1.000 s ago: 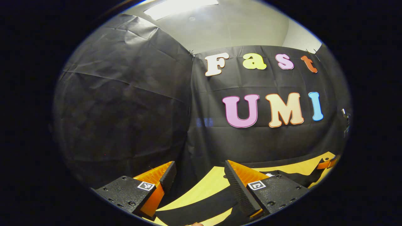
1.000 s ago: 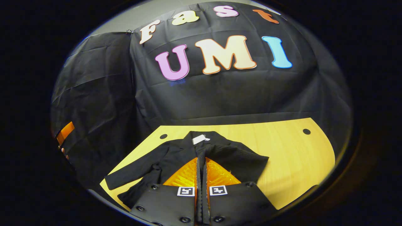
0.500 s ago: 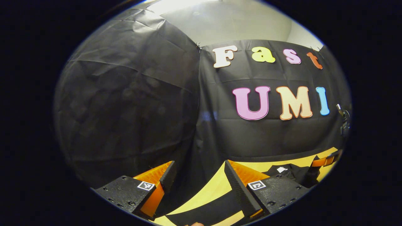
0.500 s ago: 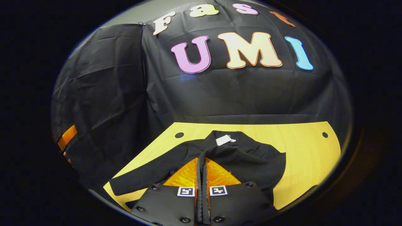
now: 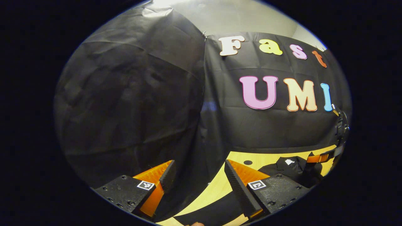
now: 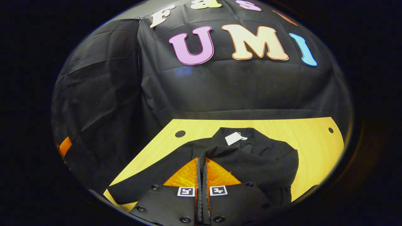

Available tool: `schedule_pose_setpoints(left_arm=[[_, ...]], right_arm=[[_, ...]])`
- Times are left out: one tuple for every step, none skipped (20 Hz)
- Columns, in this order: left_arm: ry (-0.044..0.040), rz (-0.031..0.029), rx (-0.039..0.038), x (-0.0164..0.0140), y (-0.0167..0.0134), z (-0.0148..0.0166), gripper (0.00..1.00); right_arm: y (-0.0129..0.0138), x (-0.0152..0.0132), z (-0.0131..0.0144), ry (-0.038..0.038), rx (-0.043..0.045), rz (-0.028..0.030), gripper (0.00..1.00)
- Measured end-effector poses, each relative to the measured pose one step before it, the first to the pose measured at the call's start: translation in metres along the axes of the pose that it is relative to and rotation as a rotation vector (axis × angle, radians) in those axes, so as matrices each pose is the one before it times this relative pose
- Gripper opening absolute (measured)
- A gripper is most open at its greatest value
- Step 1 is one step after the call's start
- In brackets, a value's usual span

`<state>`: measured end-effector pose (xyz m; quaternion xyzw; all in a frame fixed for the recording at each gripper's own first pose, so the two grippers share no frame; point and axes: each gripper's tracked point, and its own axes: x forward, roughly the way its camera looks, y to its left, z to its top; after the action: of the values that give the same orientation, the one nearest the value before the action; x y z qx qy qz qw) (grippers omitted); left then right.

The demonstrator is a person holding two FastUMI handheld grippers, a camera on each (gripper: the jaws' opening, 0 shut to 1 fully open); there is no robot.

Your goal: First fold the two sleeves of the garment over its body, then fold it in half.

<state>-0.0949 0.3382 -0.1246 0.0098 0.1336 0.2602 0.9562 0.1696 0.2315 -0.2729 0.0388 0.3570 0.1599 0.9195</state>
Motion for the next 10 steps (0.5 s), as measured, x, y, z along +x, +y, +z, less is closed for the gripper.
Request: schedule_pose_setpoints(left_arm=[[0.00939, 0.00169, -0.00480, 0.00275, 0.00214, -0.00490, 0.92], [0.00767, -0.00081, -0.00139, 0.00251, 0.00233, -0.00287, 0.92], [0.00781, 0.00072, -0.00114, 0.00228, 0.00079, -0.00420, 0.92], [0.01399, -0.00121, -0.00135, 0.00237, 0.00110, -0.00381, 0.92], [0.01500, -0.00160, -0.00828, 0.00232, 0.00108, -0.00693, 0.93], [0.02223, -0.00123, -0.01115, 0.00201, 0.00086, -0.00736, 0.92], [0.03237, -0.00125, -0.01393, 0.00171, 0.00021, -0.00996, 0.93], [0.04716, -0.00179, -0.01312, 0.00083, 0.00000, -0.01483, 0.92], [0.04677, -0.00160, -0.01121, 0.00067, 0.00157, -0.01375, 0.92], [0.04421, -0.00329, -0.01661, 0.00162, 0.00163, -0.01434, 0.96]], right_arm=[[0.00267, 0.00201, 0.00173, -0.00893, 0.01644, -0.00471, 0.01], [0.00241, 0.00304, 0.00562, -0.02098, 0.01918, 0.00668, 0.07], [0.00379, -0.00562, 0.01031, -0.03121, 0.00595, 0.00008, 0.35], [-0.00187, 0.00503, 0.01101, -0.03271, -0.00417, -0.01303, 0.64], [-0.00382, -0.01174, 0.00522, -0.02988, -0.01188, -0.01576, 0.93], [-0.00419, -0.00665, 0.00623, -0.01783, -0.00938, -0.01189, 0.97], [-0.00289, -0.00219, -0.00013, -0.00523, -0.00968, -0.00997, 0.98], [-0.00294, -0.00254, -0.00051, 0.00469, -0.00959, -0.00702, 0.98], [-0.00371, -0.00424, -0.00265, 0.00848, -0.01205, -0.00806, 0.98], [-0.00335, -0.00363, -0.00133, 0.00601, -0.01437, -0.00785, 0.98]])
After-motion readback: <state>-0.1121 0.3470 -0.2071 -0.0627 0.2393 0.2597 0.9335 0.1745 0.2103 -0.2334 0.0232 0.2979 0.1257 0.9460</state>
